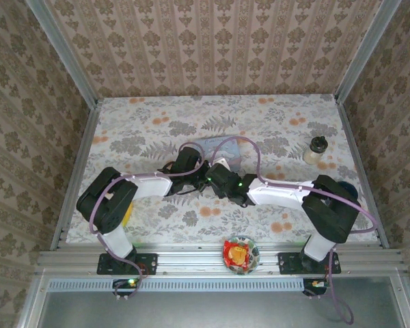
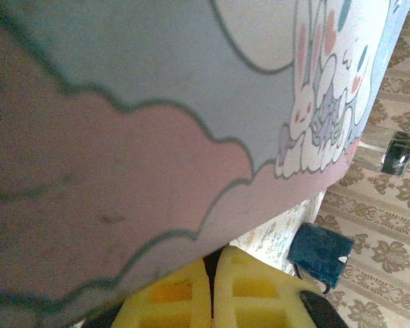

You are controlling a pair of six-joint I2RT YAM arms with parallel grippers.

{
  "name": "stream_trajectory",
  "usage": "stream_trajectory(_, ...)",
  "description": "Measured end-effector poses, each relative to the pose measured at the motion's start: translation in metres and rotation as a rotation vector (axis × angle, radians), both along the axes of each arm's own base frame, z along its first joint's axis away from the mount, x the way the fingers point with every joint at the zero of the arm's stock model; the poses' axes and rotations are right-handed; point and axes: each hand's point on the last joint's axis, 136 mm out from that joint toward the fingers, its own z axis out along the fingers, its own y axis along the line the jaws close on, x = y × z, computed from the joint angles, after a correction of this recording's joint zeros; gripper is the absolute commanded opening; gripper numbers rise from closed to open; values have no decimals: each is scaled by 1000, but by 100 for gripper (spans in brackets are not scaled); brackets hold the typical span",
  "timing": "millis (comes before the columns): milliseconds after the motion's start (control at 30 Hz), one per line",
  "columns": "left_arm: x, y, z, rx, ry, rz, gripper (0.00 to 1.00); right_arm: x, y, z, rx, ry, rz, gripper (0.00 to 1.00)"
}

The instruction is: Unlock the padlock with the key

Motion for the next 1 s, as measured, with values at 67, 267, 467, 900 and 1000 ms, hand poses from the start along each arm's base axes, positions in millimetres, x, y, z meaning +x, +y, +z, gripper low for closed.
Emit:
stream_trajectory(67,1,0,0,-5,-1,-1,0,2,-1,1,-8,-8,-7,31)
stream_trajectory(267,0,0,1,-5,0,-1,0,4,-2,2,-20,-20,-15,31)
stream_trajectory(467,1,0,0,-4,-2,0,0,6,-5,-2,-39,-29,-32,38)
stream_trajectory(900,5,2,1,-8,-2,16,0,11,-1,-3,3,-38,-63,5)
stream_trajectory(1000,5,2,1,-9,0,18,0,12,-2,-3,13,-28,-63,0)
